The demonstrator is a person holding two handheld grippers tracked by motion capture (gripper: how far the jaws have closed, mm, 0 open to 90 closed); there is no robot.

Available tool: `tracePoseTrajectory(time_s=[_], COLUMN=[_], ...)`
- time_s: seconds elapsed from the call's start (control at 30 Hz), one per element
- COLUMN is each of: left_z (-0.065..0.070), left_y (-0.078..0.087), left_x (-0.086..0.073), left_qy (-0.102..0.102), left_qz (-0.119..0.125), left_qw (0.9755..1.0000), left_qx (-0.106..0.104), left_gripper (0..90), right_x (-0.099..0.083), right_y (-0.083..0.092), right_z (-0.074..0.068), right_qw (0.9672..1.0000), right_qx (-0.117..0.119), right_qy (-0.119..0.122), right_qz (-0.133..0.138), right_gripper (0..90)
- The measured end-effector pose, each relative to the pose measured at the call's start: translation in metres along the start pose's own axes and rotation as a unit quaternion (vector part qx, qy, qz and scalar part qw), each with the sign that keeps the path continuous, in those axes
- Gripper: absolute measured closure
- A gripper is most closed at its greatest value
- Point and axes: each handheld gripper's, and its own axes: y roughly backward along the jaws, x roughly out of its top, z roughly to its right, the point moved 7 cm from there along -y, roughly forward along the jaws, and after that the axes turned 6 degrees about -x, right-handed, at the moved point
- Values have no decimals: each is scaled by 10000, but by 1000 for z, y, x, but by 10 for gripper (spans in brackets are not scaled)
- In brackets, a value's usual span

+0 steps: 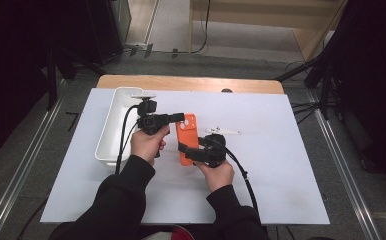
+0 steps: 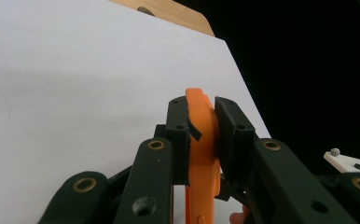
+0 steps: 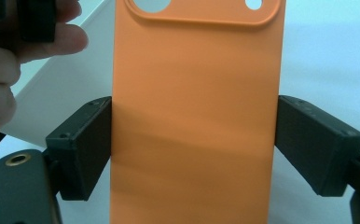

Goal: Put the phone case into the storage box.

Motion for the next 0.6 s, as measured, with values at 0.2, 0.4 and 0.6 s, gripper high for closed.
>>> tracePoseTrajectory(time_s=[0.2,0.4,0.6], left_z=[0,1,3], left_y=[1,1,1], left_x=[0,1,1], left_qy=[4,-26,-92], left_qz=[10,6,29], left_qw=[10000,10000,9999], left_qx=[16,14,46], left_gripper=[766,766,766], right_x=[1,1,2], right_y=[0,0,2], right_z=[-1,-2,-2], right_qw=[10000,10000,9999], right_qx=[-50,-70,-86], right_qy=[35,25,11], right_qz=[-23,-32,-54], right_gripper=[138,137,136])
